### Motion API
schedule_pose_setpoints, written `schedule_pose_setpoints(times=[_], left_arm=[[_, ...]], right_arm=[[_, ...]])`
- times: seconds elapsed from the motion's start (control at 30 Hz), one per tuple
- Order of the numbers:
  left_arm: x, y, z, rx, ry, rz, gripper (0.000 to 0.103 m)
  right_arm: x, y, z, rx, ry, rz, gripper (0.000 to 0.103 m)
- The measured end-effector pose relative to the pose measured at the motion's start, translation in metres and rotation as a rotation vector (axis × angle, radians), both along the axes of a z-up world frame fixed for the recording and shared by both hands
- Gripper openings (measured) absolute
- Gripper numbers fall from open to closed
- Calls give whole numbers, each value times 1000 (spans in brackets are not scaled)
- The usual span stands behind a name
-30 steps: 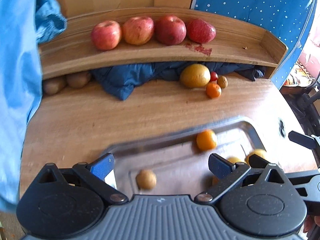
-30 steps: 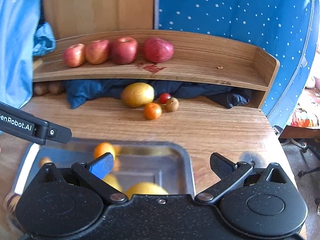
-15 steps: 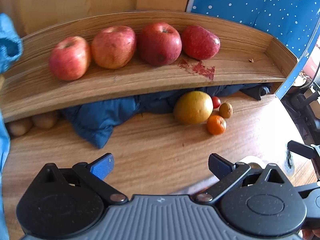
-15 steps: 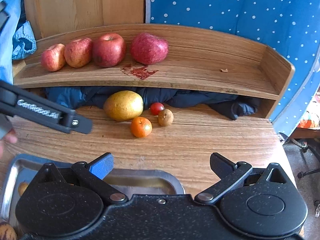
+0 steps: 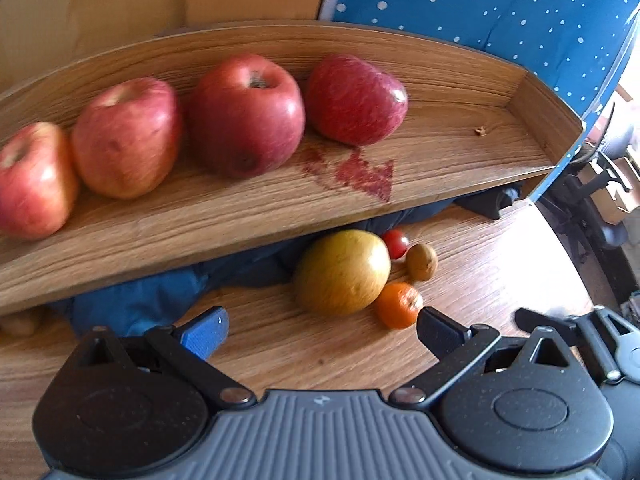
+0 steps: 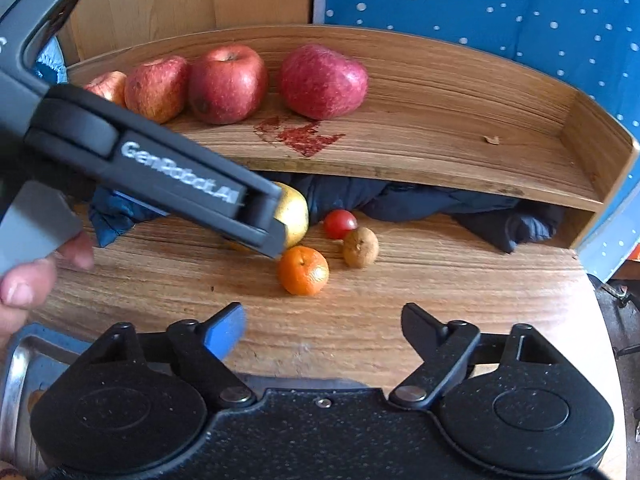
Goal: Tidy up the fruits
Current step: 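Grasp a round yellow-brown pear with the left tool while the right tool grasps a tangerine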
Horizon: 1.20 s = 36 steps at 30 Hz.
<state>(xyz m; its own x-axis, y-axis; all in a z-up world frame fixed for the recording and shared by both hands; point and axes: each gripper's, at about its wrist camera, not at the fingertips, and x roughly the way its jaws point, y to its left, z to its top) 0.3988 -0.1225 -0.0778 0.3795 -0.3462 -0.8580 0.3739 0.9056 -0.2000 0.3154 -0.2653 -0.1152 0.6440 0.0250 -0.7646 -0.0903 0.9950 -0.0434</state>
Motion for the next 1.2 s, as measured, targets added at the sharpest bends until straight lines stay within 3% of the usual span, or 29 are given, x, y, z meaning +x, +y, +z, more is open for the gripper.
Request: schedule_pose_setpoints(times=[0.27, 0.77, 0.93, 1.2], left_arm=[[19, -10, -11, -24, 27, -33, 101], [31, -20, -24, -60, 47, -24, 67], [34, -15, -26, -83, 57, -19, 67], [33, -12, -29, -101, 62, -20, 65]], right_arm=[[16, 7, -6, -12, 6, 31, 60], [31, 12, -18, -5, 20, 38, 42], [32, 12, -16, -8, 18, 42, 36], [25, 9, -12, -8, 23, 45, 35]])
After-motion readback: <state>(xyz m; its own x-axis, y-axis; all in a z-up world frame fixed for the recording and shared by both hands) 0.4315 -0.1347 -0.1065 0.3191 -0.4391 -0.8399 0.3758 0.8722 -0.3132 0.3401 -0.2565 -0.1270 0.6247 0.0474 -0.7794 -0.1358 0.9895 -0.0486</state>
